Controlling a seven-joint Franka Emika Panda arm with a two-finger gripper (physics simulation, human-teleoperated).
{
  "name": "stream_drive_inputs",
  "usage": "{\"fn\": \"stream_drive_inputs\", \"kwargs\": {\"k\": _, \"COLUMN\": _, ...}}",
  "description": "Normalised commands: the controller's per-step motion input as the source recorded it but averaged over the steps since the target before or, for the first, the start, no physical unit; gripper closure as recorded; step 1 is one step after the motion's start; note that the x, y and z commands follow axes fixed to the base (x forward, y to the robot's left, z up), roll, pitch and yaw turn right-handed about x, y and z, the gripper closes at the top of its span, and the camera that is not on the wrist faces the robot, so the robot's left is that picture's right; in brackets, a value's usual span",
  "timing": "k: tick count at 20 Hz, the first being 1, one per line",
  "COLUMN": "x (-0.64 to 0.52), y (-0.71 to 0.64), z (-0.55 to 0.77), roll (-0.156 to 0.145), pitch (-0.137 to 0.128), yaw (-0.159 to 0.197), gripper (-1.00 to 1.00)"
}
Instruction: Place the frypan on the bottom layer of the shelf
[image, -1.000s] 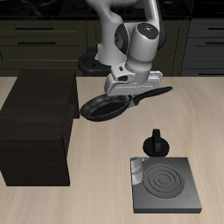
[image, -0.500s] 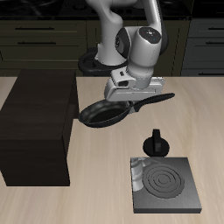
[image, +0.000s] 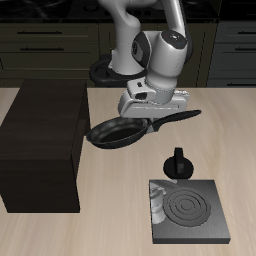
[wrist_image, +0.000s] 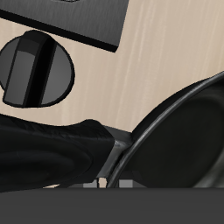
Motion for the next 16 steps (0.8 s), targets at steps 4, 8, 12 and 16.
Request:
{"fn": "stream_drive_inputs", "kwargs": {"k": 4, "x": 0.33, "y": -0.11, "z": 0.04, "roll": -0.043, "pitch": -0.001, "yaw": 0.001, "gripper": 1.0}}
{"fn": "stream_drive_inputs", "kwargs": {"k": 8, "x": 0.34, "y": -0.11, "z": -0.01, "roll": -0.049, "pitch": 0.003, "yaw": 0.009, "gripper": 1.0}}
{"fn": "stream_drive_inputs", "kwargs": {"k": 12, "x": 0.27, "y": -0.1, "z": -0.02, "roll": -0.021, "pitch": 0.008, "yaw": -0.019, "gripper": 1.0}}
{"fn": "stream_drive_inputs", "kwargs": {"k": 16, "x": 0.15, "y": -0.1, "z": -0.02, "roll": -0.031, "pitch": 0.0, "yaw": 0.001, "gripper": 1.0}}
